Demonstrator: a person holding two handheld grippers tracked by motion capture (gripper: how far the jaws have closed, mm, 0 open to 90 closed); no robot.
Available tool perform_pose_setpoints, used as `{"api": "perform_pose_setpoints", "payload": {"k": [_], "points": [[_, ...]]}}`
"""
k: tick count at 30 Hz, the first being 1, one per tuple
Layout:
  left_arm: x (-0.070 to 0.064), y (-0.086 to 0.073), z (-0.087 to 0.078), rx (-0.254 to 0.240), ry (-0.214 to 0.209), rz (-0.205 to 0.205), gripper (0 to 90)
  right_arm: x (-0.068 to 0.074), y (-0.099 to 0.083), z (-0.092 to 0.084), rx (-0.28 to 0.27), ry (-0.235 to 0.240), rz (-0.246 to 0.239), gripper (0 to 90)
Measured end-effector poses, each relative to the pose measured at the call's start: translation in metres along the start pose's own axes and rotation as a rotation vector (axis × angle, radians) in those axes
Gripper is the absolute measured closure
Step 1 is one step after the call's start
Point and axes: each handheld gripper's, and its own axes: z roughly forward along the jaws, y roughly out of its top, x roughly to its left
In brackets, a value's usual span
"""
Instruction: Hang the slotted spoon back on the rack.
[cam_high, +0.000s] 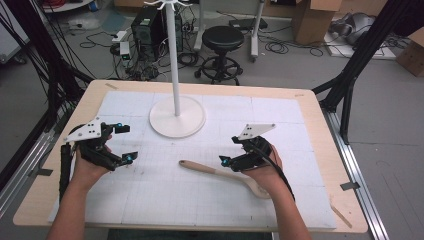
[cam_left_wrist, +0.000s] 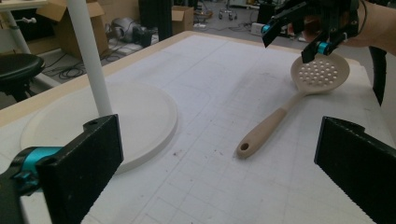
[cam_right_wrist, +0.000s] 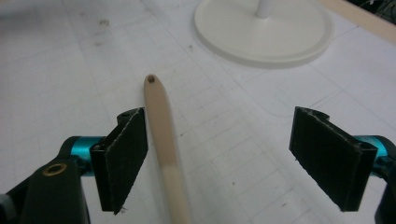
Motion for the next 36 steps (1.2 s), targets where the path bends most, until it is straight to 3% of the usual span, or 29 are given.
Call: {"api": "perform_pose_setpoints", "payload": {"k": [2,4,5,6,7,13,22,23,28,29,36], "points": [[-0.001,0.001,0.0,-0.002,-0.002,0.004,1.7,0.003,-0.001,0.007,0.044,-0.009,-0.014,18.5],[-0.001,0.001,0.0,0.0,0.001,0.004,1.7,0.005,-0.004,0.014,0.071,0.012,-0.018,18.6],[-0.001,0.001,0.0,0.001,0.002,0.001,1.7,0.007,-0.007,0.023,0.116,0.024,-0.024,19.2],[-0.001,0.001,0.0,0.0,0.004,-0.001,1.7,0.007,-0.007,0.023,0.116,0.024,-0.024,19.2],[0.0,0.0,0.0,0.004,0.001,0.0,1.7,0.009,-0.01,0.031,0.175,0.032,-0.026,19.6],[0.0,-0.001,0.002,0.012,-0.005,0.001,1.7,0.016,-0.015,0.05,0.267,0.04,-0.049,20.7],[0.0,0.0,0.001,0.006,-0.002,-0.002,1.7,0.02,-0.017,0.059,0.32,0.047,-0.074,30.6],[-0.001,0.0,0.001,0.005,-0.005,-0.002,1.7,0.022,-0.018,0.061,0.343,0.057,-0.081,37.3],[0.0,-0.001,0.002,0.007,-0.008,0.0,1.7,0.022,-0.018,0.064,0.374,0.071,-0.086,48.1],[0.0,-0.001,0.002,0.008,-0.009,0.0,1.7,0.022,-0.018,0.063,0.375,0.078,-0.087,58.2],[-0.001,0.0,0.003,0.01,-0.01,0.002,1.7,0.024,-0.016,0.063,0.384,0.084,-0.091,67.4]]}}
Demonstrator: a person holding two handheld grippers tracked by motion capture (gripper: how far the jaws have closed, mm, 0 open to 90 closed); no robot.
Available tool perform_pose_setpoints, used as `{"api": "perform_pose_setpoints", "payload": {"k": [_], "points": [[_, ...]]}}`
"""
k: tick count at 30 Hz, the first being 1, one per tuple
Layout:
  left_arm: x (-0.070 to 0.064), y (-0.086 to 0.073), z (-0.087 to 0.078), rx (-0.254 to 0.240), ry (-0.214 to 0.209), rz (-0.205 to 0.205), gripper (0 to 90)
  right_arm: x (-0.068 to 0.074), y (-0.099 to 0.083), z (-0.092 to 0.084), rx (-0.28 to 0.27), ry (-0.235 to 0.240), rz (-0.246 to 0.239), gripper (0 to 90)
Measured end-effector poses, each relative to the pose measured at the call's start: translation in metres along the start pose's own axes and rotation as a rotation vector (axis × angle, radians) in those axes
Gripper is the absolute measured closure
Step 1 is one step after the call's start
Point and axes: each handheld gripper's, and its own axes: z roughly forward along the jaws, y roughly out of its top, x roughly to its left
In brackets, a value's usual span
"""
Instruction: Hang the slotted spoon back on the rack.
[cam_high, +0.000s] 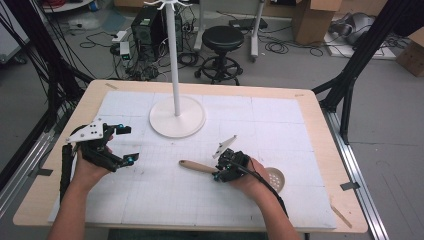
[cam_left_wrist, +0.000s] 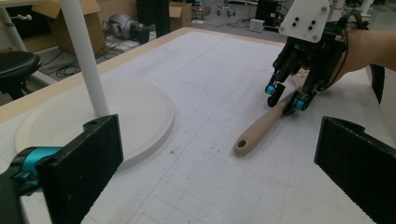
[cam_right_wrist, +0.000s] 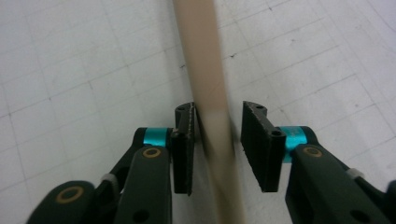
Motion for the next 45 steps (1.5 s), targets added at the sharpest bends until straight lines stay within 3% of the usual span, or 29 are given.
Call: {"api": "perform_pose_setpoints", "payload": {"k": [8,12,16,24,33,34,35,39,45], "points": [[0.0,0.0,0.0,0.001,0.0,-0.002,1.7,0.003,0.003,0.0,0.027,-0.006,0.004,71.5],[0.0,0.0,0.0,0.001,0.0,0.001,1.7,0.006,0.005,0.0,0.036,-0.018,-0.031,74.3],[0.0,0.0,-0.002,-0.005,0.004,-0.001,1.7,0.005,0.005,-0.002,0.023,-0.028,-0.03,74.4],[0.001,0.001,-0.006,-0.021,0.012,-0.005,1.7,-0.006,0.004,-0.041,-0.169,-0.036,0.025,74.5],[0.0,0.004,-0.009,-0.034,0.013,0.001,1.7,-0.016,0.009,-0.067,-0.273,-0.015,0.05,74.5],[0.0,0.004,-0.01,-0.036,0.014,0.001,1.7,-0.019,0.011,-0.076,-0.311,-0.013,0.057,74.5],[0.0,0.004,-0.011,-0.039,0.014,0.002,1.7,-0.019,0.011,-0.076,-0.311,-0.013,0.057,74.5],[0.001,0.004,-0.012,-0.045,0.015,0.0,1.7,-0.026,0.018,-0.098,-0.394,-0.012,0.062,74.5],[0.0,0.005,-0.012,-0.044,0.014,0.002,1.7,-0.034,0.03,-0.113,-0.43,-0.022,0.053,74.5]]}}
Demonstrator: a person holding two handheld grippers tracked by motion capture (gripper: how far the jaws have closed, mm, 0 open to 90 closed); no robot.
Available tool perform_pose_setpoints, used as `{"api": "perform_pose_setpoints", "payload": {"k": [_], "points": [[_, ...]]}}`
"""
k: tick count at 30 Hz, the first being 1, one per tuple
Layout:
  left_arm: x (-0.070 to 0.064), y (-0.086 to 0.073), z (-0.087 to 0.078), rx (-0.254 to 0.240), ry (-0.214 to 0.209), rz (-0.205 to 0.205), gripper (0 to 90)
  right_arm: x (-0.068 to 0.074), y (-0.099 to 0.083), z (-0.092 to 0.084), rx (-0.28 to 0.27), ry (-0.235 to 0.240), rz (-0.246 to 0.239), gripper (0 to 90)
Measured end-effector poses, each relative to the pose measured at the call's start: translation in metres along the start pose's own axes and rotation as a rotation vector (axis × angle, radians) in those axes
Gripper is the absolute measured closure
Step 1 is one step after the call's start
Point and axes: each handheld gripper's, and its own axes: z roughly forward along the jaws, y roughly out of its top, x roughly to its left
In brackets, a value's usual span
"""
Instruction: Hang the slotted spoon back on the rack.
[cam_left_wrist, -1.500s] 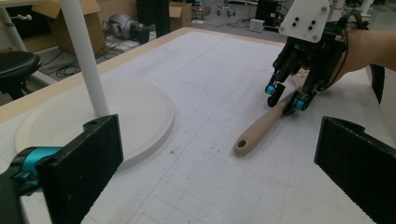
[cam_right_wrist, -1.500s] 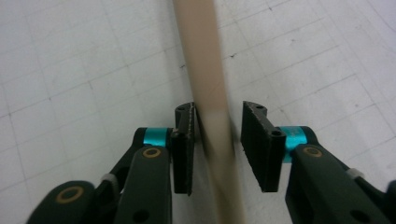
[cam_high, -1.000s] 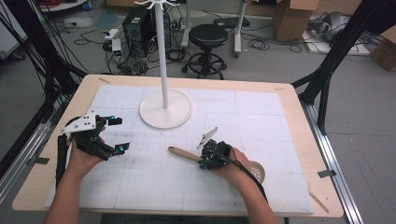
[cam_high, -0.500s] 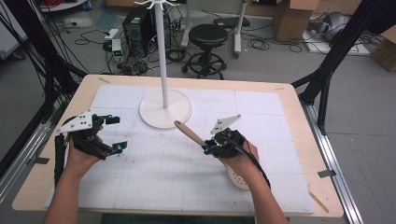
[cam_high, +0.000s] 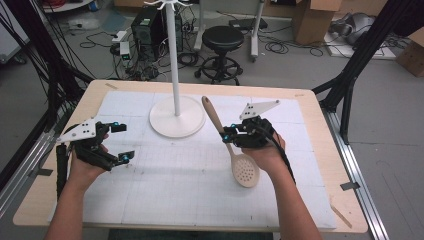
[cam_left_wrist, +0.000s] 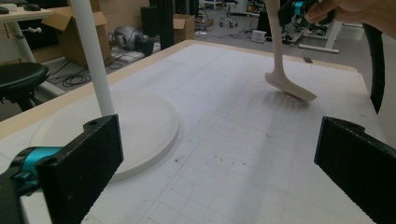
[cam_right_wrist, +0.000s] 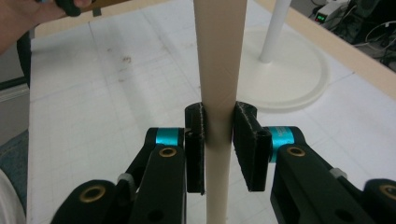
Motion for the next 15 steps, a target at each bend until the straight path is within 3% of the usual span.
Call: {"api": "perform_pose_setpoints", "payload": {"k": [4,15], "points": [[0.0,0.001,-0.001,-0.004,-0.002,0.005,1.7,-0.006,0.015,-0.004,-0.048,0.004,-0.007,74.5],[0.0,0.002,-0.003,-0.014,-0.001,0.003,1.7,-0.017,0.04,-0.004,-0.081,0.007,-0.005,74.6]]}}
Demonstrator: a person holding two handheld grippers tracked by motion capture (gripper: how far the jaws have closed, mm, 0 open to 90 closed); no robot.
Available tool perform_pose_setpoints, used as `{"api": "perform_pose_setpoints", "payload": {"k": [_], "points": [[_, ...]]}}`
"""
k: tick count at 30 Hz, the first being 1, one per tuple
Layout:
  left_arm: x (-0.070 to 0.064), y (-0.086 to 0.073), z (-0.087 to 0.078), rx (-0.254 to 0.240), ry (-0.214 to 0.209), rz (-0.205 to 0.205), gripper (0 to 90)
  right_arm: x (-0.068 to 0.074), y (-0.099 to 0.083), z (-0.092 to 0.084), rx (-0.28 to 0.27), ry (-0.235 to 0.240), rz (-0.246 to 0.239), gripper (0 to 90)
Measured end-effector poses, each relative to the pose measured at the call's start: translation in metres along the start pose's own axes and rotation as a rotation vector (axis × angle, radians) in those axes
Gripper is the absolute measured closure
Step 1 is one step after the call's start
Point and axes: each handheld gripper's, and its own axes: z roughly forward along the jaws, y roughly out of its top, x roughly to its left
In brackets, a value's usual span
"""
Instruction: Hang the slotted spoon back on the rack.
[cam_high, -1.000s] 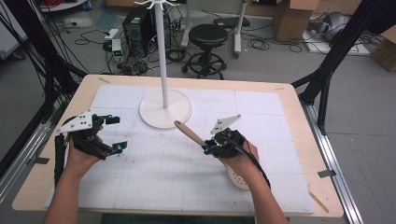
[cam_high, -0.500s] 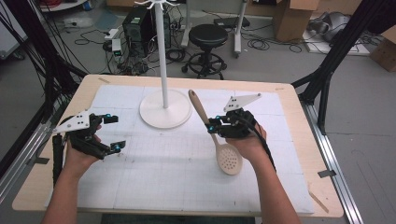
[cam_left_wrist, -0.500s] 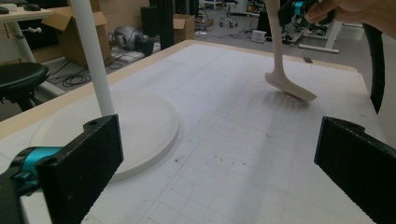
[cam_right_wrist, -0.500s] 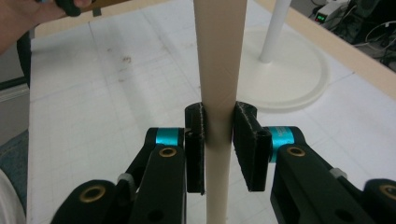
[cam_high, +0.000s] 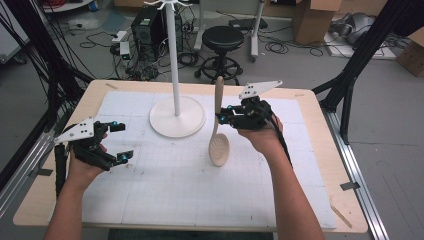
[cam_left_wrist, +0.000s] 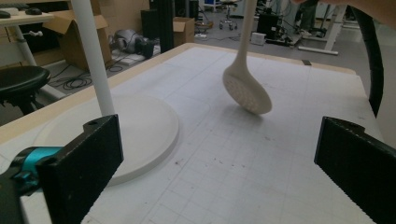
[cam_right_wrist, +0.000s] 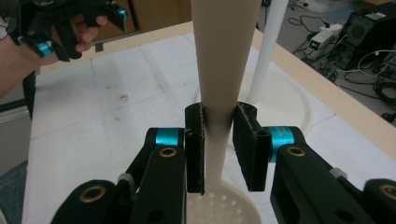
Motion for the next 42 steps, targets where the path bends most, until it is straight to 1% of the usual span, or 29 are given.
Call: {"api": "perform_pose_setpoints", "payload": {"k": [1,2,3,5,6,10,11,12,14,15,17,18,19,22,24,26,27,28,29,30,34,35,36,38,39,40,41,42], "points": [[0.0,0.0,0.0,-0.001,-0.005,-0.003,1.7,-0.004,0.007,0.0,0.004,-0.002,0.003,74.6],[0.0,0.0,0.0,-0.001,-0.005,-0.003,1.7,-0.004,0.007,0.0,0.004,-0.002,0.003,74.6],[0.0,0.0,0.0,-0.005,-0.012,-0.008,1.7,-0.008,0.015,0.0,0.0,-0.002,0.001,74.5],[0.0,0.001,0.0,-0.008,-0.012,-0.006,1.7,-0.013,0.024,-0.001,-0.006,0.0,-0.001,74.6],[0.0,0.001,0.0,-0.008,-0.012,-0.006,1.7,-0.013,0.024,-0.001,-0.006,0.0,-0.001,74.6],[0.0,0.001,-0.001,-0.007,-0.01,-0.007,1.7,-0.02,0.04,-0.001,-0.008,0.002,0.003,74.6],[0.0,0.001,-0.001,-0.008,-0.011,-0.006,1.7,-0.023,0.047,-0.001,-0.009,-0.003,0.002,74.6],[0.0,0.001,-0.001,-0.008,-0.011,-0.006,1.7,-0.023,0.047,-0.001,-0.009,-0.003,0.002,74.6],[0.0,0.001,-0.001,-0.008,-0.012,-0.005,1.7,-0.026,0.055,-0.001,-0.004,-0.003,0.0,74.6],[0.0,0.001,-0.001,-0.008,-0.012,-0.006,1.6,-0.027,0.062,-0.001,-0.003,-0.006,-0.002,74.6],[0.0,0.001,-0.001,-0.008,-0.012,-0.006,1.7,-0.029,0.066,0.0,-0.006,-0.004,-0.007,74.6],[0.0,0.001,-0.001,-0.003,-0.013,-0.004,1.7,-0.032,0.074,0.001,0.006,-0.007,-0.012,74.6],[0.0,0.001,-0.001,-0.003,-0.013,-0.004,1.7,-0.032,0.074,0.001,0.006,-0.007,-0.012,74.6],[0.0,0.001,-0.001,-0.008,-0.014,-0.005,1.7,-0.036,0.085,0.002,0.011,-0.012,-0.016,74.6],[0.0,0.001,-0.002,-0.011,-0.016,-0.01,1.7,-0.039,0.093,0.003,0.019,-0.015,-0.025,74.6],[0.001,0.001,-0.002,-0.013,-0.018,-0.016,1.7,-0.041,0.1,0.005,0.027,-0.014,-0.023,74.6],[0.001,0.001,-0.002,-0.016,-0.019,-0.018,1.7,-0.045,0.107,0.007,0.03,-0.017,-0.03,74.5],[0.001,0.001,-0.003,-0.015,-0.019,-0.014,1.7,-0.045,0.107,0.007,0.03,-0.017,-0.03,74.5],[0.001,0.002,-0.003,-0.018,-0.02,-0.011,1.7,-0.048,0.114,0.009,0.032,-0.025,-0.032,74.5],[0.001,0.002,-0.003,-0.018,-0.02,-0.011,1.7,-0.048,0.114,0.009,0.032,-0.025,-0.032,74.5],[0.0,0.002,-0.004,-0.022,-0.016,-0.008,1.7,-0.055,0.126,0.012,0.027,-0.028,-0.019,74.5],[0.0,0.002,-0.004,-0.021,-0.019,-0.01,1.7,-0.058,0.133,0.013,0.035,-0.029,-0.015,74.6],[0.0,0.002,-0.004,-0.021,-0.019,-0.01,1.7,-0.058,0.133,0.013,0.035,-0.029,-0.015,74.6],[0.0,0.002,-0.003,-0.019,-0.019,-0.007,1.7,-0.06,0.141,0.016,0.044,-0.034,-0.021,74.5],[0.0,0.002,-0.003,-0.019,-0.021,-0.005,1.7,-0.063,0.147,0.02,0.056,-0.037,-0.018,74.5],[-0.001,0.003,-0.003,-0.02,-0.021,-0.005,1.7,-0.063,0.147,0.02,0.056,-0.037,-0.018,74.5],[-0.001,0.003,-0.004,-0.026,-0.023,-0.005,1.7,-0.065,0.153,0.025,0.067,-0.042,-0.021,74.5],[-0.001,0.003,-0.004,-0.026,-0.023,-0.005,1.7,-0.065,0.153,0.025,0.067,-0.042,-0.021,74.5]]}}
